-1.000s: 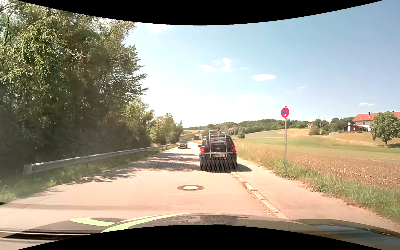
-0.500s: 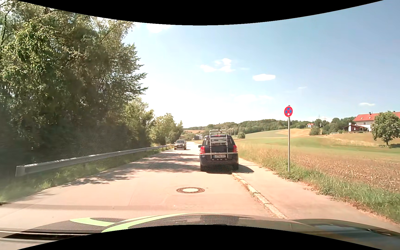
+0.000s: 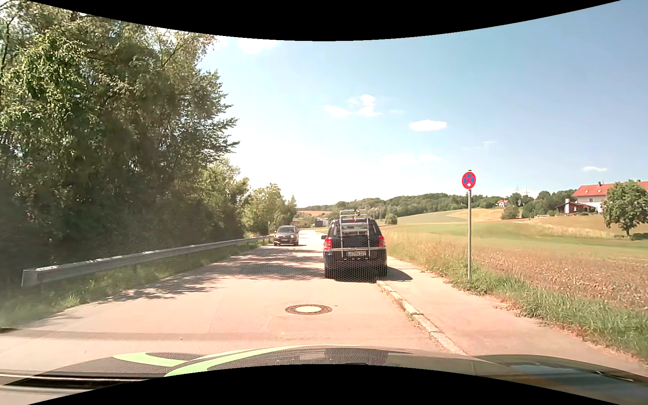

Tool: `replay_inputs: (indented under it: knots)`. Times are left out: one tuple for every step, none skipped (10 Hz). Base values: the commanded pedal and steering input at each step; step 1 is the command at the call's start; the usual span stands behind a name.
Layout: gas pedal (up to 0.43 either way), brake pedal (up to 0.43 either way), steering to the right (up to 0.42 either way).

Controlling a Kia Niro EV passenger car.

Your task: Follow the waypoints while adhering to traffic rules and regulations

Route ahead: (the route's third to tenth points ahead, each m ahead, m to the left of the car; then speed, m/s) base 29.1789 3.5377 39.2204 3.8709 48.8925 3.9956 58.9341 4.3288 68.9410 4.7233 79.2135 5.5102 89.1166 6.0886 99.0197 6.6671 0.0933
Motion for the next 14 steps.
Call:
replay_inputs:
  knots:
    - [0.000, 0.195, -0.018]
    - [0.000, 0.195, -0.018]
    - [0.000, 0.195, -0.019]
    - [0.000, 0.195, -0.020]
    - [0.000, 0.189, -0.020]
    - [0.000, 0.134, -0.020]
    - [0.000, 0.128, -0.020]
    - [0.000, 0.134, -0.020]
    - [0.000, 0.128, -0.020]
    - [0.000, 0.037, -0.020]
    - [0.000, 0.000, -0.020]
    - [0.000, 0.000, -0.021]
    - [0.000, 0.000, -0.021]
    - [0.008, 0.000, -0.021]
